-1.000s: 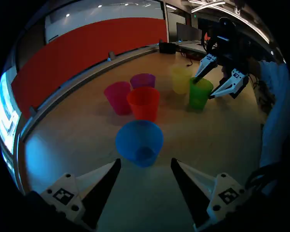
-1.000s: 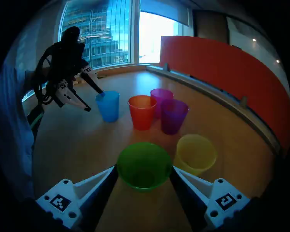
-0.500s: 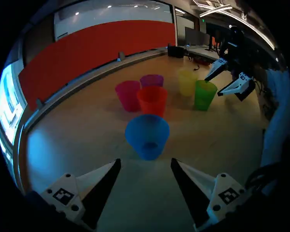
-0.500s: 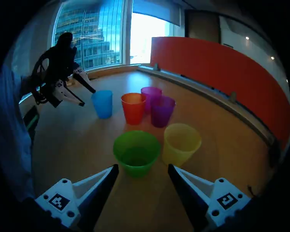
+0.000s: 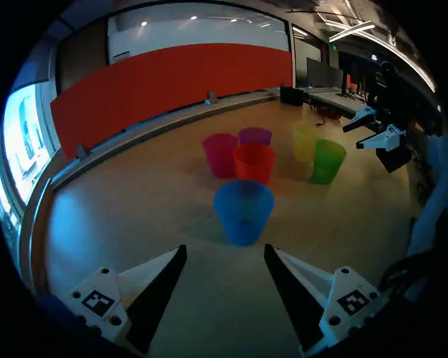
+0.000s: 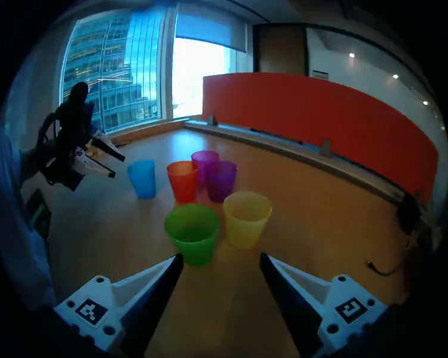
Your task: Pour water
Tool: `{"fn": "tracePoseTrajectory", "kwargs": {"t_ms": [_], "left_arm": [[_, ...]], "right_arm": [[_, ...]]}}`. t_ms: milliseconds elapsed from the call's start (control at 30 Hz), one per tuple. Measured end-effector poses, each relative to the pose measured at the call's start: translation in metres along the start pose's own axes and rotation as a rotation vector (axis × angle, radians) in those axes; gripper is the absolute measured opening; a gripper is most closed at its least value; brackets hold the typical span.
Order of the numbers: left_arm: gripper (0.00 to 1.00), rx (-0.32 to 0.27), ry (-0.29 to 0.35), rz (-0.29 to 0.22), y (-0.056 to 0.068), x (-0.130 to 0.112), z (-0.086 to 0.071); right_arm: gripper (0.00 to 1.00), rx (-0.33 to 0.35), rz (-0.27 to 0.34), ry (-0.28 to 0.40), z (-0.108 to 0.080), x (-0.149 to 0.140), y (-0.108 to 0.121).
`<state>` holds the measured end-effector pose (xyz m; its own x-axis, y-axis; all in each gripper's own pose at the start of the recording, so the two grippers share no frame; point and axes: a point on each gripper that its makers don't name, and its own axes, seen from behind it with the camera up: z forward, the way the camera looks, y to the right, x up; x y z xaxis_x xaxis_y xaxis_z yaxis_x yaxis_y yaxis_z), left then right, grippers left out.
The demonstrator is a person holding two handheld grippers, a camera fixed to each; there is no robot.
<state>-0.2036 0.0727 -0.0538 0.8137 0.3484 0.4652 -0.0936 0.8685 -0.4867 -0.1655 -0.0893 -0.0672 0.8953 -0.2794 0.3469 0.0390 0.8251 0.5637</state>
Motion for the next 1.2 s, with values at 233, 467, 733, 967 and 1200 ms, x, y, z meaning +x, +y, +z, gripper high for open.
{"fn": "tracePoseTrajectory", "kwargs": {"t_ms": [233, 467, 733, 967, 1200], "left_arm": [[0.96, 0.089, 0.105, -0.041, -0.012, 0.017, -0.014], [0.96, 0.185, 0.232, -0.079, -0.029, 0.038, -0.03], [0.96, 0.278, 0.341, -0.113, -0.041, 0.054, -0.043], [0.96, 0.315, 0.422, -0.162, -0.04, 0.067, -0.052], [0.96, 0.355, 0.49, -0.188, -0.035, 0.075, -0.061]], "right_arm": [[0.99, -0.111, 0.079, 0.088, -0.018, 0.015, 0.02], [0.99, -0.23, 0.136, 0.195, -0.037, 0.036, 0.045], [0.99, -0.348, 0.15, 0.284, -0.051, 0.055, 0.069], [0.99, -0.44, 0.137, 0.364, -0.059, 0.071, 0.081], [0.99, -0.504, 0.147, 0.42, -0.062, 0.075, 0.084]]}}
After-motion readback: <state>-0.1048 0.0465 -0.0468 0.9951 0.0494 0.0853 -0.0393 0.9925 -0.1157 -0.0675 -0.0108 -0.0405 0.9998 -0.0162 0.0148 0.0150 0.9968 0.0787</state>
